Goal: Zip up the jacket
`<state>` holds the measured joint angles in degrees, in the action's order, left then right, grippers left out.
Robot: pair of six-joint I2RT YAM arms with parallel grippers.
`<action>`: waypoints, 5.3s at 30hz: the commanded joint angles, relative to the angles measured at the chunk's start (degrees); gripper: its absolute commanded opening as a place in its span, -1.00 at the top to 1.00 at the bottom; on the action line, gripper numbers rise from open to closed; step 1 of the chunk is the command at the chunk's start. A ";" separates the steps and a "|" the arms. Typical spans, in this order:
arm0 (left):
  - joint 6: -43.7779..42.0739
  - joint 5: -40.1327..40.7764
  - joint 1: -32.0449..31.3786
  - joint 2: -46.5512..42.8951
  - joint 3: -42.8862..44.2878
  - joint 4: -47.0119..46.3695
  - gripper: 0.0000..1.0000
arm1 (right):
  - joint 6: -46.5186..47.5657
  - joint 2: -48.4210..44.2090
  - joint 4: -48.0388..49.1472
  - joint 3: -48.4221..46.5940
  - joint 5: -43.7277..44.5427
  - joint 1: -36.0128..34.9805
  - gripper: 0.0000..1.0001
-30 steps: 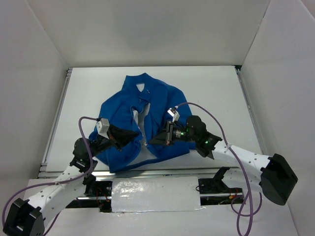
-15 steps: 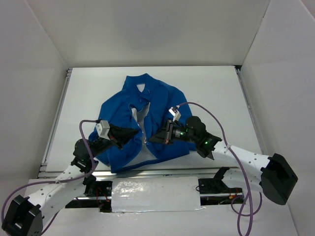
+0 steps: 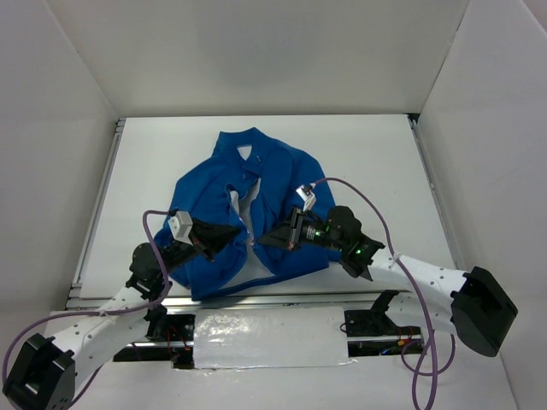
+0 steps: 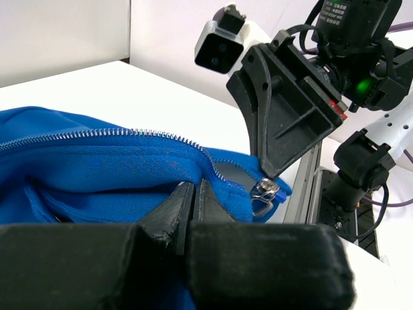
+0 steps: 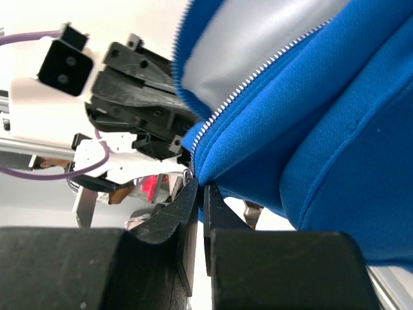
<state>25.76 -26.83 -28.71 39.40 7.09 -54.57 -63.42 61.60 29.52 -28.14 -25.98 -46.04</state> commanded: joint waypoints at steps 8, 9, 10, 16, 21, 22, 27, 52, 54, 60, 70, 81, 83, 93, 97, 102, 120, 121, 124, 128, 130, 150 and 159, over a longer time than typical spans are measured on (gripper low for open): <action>0.08 -0.33 -0.38 0.33 0.73 -7.14 1.00 | 2.94 0.19 7.92 0.45 1.18 -0.63 1.00; -0.01 1.50 -0.38 -0.11 0.64 -6.44 1.00 | 4.25 -0.60 8.62 0.98 2.32 -0.63 1.00; 0.08 3.60 -0.38 -0.72 0.82 -5.21 1.00 | 6.44 -1.65 9.24 2.37 3.99 -0.98 1.00; 2.36 19.86 -0.38 -8.27 -1.99 1.56 1.00 | 34.90 -0.90 -8.89 -9.65 0.46 -3.09 1.00; 3.16 26.21 -0.30 -13.38 -1.82 8.85 1.00 | 33.20 20.91 -38.13 -23.79 39.91 -3.88 1.00; 3.16 26.56 -0.29 -13.99 -1.99 9.21 1.00 | 30.57 22.93 -38.83 -24.15 47.17 -4.49 1.00; 2.19 26.57 -0.29 -14.79 -0.69 12.28 1.00 | 28.53 10.58 6.51 1.07 50.93 -8.02 1.00; -0.27 26.30 -0.29 -17.16 1.17 19.67 1.00 | 25.62 21.45 68.68 7.08 -15.60 6.67 1.00; -0.18 26.56 -0.29 -17.34 1.26 20.02 1.00 | 37.16 20.93 36.47 -4.73 -16.74 4.66 1.00; -0.80 26.57 -0.29 -18.39 1.79 22.05 1.00 | 54.20 27.43 -4.39 -22.74 50.34 -4.33 1.00; -1.24 25.86 -0.29 -17.34 2.22 21.52 1.00 | 57.97 26.36 71.68 8.18 29.23 -4.14 1.00; -1.85 22.01 -0.29 -16.02 2.05 19.94 1.00 | 49.54 23.83 71.29 9.24 21.24 -3.70 1.00; -1.85 18.85 -0.29 -15.32 2.31 18.63 1.00 | 46.30 20.51 69.46 9.07 19.74 -3.27 1.00; 0.78 7.15 -0.29 -11.10 2.84 9.13 1.00 | 25.29 14.50 60.13 3.37 -3.80 3.05 1.00; 2.45 5.47 -0.29 -11.09 2.84 6.58 1.00 | 23.78 13.81 52.15 0.72 -6.37 4.47 1.00; 2.54 5.03 -0.29 -13.64 2.05 4.65 1.00 | 21.06 14.33 48.78 -0.95 -12.41 5.26 1.00; 0.34 18.04 -0.29 -20.06 3.10 15.28 1.00 | 51.36 10.40 28.32 -9.43 14.59 -0.10 1.00; 0.35 17.87 -0.29 -20.67 3.02 15.19 1.00 | 51.81 10.29 41.37 -4.26 8.72 -0.10 1.00; 0.00 17.16 -0.38 -21.46 3.36 15.98 1.00 | 52.70 14.58 56.55 1.66 8.47 -0.19 1.00; -0.97 16.81 -0.38 -21.56 3.89 18.61 1.00 | 53.14 18.55 68.03 5.81 5.16 -0.19 1.00; -0.97 17.33 -0.38 -21.29 3.54 18.88 1.00 | 53.74 17.42 64.02 4.42 3.40 -0.01 1.00; -1.76 18.30 -0.38 -20.24 4.16 20.11 1.00 | 60.70 15.22 67.34 4.32 12.02 -2.21 1.00; -1.15 17.60 -0.38 -19.89 3.37 18.62 1.00 | 61.77 8.54 52.92 3.88 2.51 -1.95 1.00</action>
<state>25.47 -8.84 -28.93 19.75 8.71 -31.55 -0.47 72.47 72.69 -23.24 -19.77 -48.16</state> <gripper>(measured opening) 0.091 0.083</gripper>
